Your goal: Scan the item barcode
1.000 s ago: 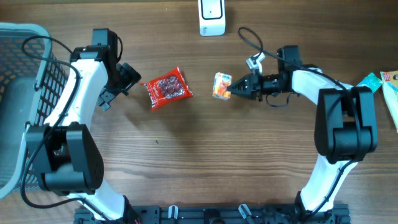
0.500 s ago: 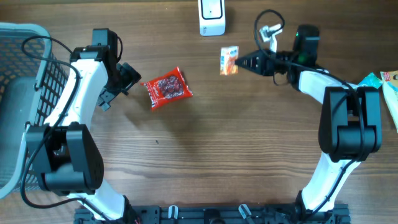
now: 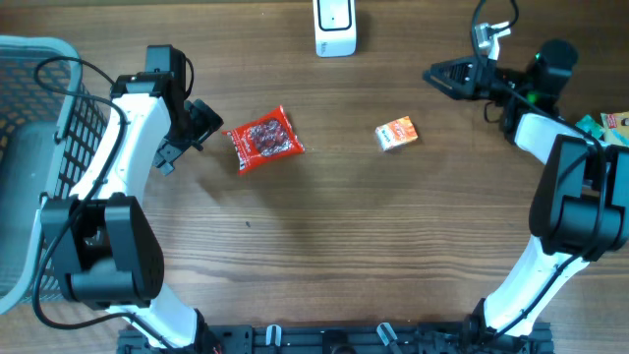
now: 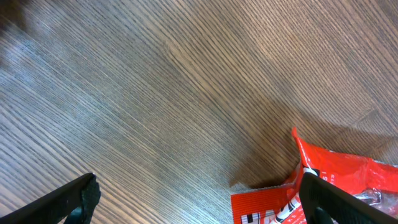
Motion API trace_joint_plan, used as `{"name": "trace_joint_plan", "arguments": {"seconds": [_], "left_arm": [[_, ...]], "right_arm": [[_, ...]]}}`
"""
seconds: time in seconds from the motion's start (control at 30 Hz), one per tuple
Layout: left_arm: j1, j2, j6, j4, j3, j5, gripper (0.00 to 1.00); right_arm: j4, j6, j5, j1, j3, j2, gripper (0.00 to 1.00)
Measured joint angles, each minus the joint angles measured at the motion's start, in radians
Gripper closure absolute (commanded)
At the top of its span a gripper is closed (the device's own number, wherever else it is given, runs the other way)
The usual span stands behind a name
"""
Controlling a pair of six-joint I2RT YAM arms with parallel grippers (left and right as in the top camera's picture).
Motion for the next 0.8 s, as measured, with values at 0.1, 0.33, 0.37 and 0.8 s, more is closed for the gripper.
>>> {"name": "trace_joint_plan", "arguments": {"seconds": [0.1, 0.33, 0.37, 0.8], "left_arm": [[0.0, 0.0, 0.0, 0.001, 0.0, 0.0, 0.0], [0.0, 0.0, 0.0, 0.0, 0.0, 0.0, 0.0], [0.0, 0.0, 0.0, 0.0, 0.0, 0.0, 0.0], [0.0, 0.0, 0.0, 0.0, 0.0, 0.0, 0.0]], "right_arm": [[0.293, 0.114, 0.002, 0.002, -0.003, 0.004, 0.01], [0.114, 0.144, 0.156, 0.001, 0.0, 0.004, 0.01], [-0.056, 0.041, 0.204, 0.002, 0.002, 0.007, 0.01], [-1.401, -1.196, 1.243, 0.121, 0.381, 0.011, 0.07]]}}
